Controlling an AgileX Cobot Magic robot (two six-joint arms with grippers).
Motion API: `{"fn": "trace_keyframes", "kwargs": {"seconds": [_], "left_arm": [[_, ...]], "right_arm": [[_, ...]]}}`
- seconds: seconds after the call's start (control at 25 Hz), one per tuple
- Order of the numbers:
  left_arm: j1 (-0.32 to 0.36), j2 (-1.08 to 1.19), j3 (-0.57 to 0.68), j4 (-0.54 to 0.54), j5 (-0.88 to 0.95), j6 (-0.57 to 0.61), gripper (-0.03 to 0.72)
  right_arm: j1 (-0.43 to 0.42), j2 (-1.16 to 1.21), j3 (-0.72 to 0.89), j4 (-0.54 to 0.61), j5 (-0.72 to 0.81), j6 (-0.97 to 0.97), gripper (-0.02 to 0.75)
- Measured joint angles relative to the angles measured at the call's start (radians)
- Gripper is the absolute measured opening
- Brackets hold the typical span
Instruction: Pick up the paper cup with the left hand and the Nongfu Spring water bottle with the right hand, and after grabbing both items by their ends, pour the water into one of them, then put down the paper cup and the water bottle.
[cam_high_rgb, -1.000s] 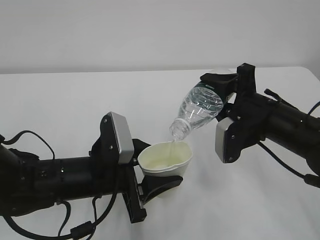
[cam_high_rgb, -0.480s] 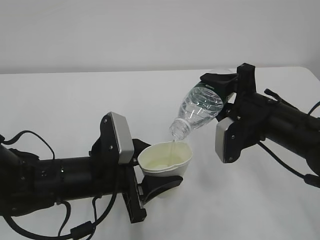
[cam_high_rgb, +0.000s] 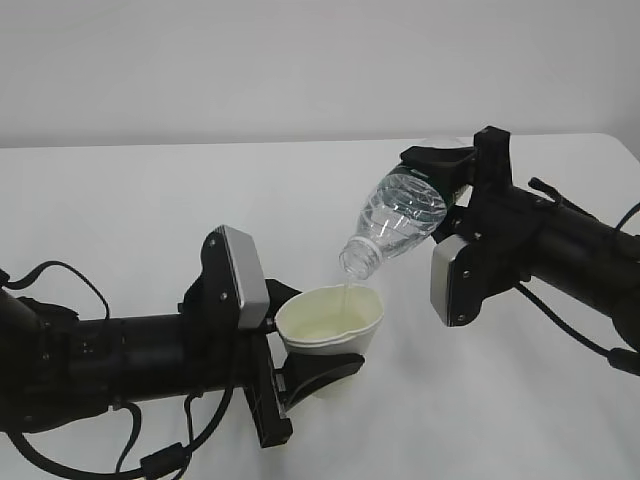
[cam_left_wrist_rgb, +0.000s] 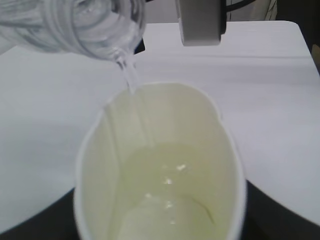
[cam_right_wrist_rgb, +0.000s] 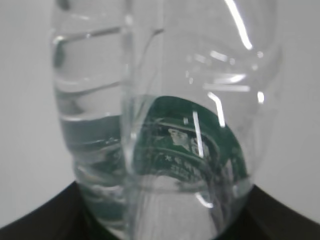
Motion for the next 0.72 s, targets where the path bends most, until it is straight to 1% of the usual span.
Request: {"fn": "trace_keyframes", "kwargs": {"seconds": [0.72], "left_arm": [[0.000, 0.000, 0.000, 0.000, 0.003, 0.000, 0.414]], "right_arm": [[0.000, 0.000, 0.000, 0.000, 0.000, -0.005, 0.437]]}}
